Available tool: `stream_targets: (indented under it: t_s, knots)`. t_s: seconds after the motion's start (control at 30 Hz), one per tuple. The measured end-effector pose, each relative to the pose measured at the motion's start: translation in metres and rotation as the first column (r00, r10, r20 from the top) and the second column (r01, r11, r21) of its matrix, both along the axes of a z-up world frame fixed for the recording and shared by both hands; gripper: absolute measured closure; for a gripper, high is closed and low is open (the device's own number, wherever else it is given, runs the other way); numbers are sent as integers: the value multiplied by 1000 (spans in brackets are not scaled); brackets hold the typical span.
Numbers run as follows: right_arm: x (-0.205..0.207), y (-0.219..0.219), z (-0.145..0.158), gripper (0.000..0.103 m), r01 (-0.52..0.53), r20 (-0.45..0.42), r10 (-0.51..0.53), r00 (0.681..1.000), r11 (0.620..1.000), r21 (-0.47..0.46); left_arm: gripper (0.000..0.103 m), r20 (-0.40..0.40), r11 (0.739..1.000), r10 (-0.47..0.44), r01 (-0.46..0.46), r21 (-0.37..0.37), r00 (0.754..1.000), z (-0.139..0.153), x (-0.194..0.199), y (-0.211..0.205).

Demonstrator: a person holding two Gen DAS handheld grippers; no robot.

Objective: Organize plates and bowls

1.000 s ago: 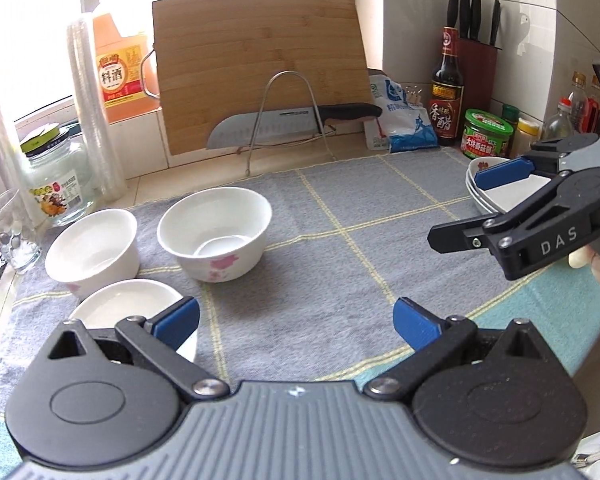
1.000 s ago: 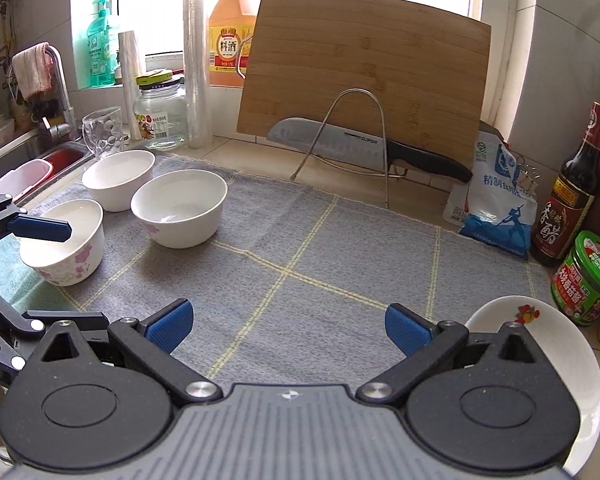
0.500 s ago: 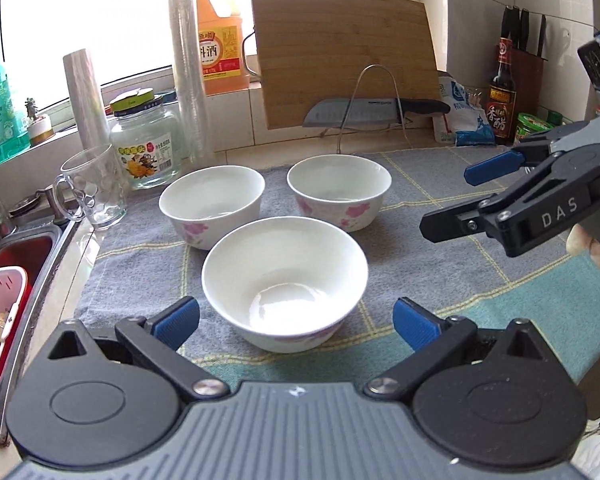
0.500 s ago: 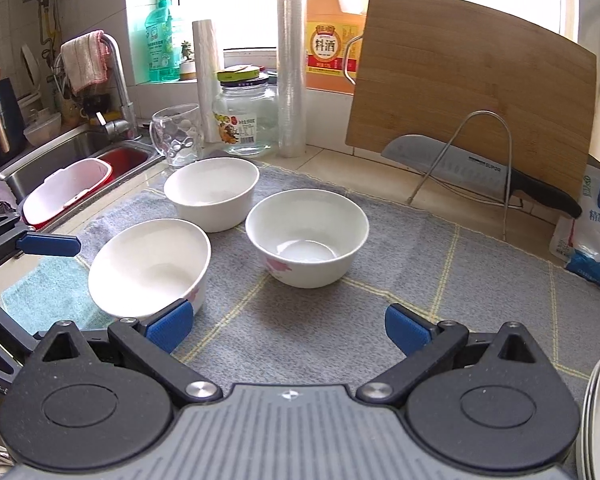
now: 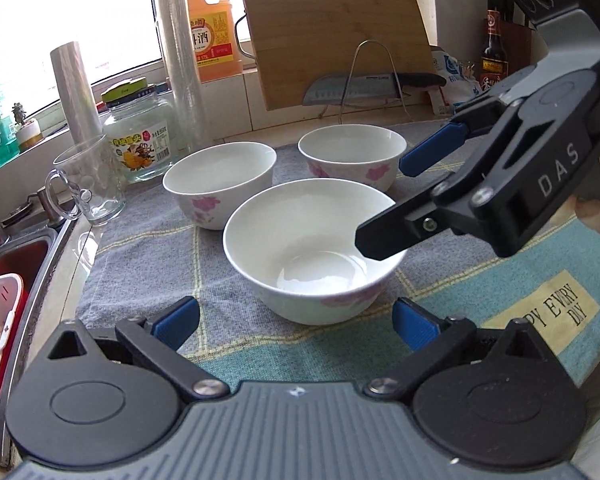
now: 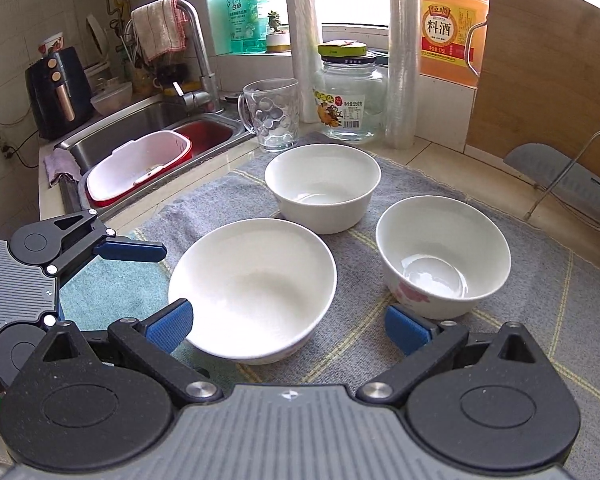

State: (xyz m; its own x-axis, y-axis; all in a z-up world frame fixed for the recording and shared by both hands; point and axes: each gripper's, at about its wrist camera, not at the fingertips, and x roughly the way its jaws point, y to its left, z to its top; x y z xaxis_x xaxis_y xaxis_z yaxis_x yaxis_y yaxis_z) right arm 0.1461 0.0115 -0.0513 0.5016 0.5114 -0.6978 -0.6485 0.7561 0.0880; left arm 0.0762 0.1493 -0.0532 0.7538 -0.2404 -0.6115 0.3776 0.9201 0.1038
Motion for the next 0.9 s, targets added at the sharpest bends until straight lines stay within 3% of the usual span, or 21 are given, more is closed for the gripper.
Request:
stream_targets:
  t_s: [0.27,0.53,0.9]
  knots:
    - [14,18,-9,1,-56,-30,56,998,998,-16,5,10,999,-43,43,-17,999,-5,8,-4]
    - [30,25,-12,17,-79,-66,79,995,997,-9,14,12,998,-65,65,-26,998,-5,15,-4]
    - [42,24,-14,20,-95,-109,96,989,995,19,16,4,996,-80,80,-29,997,-5,17,-4]
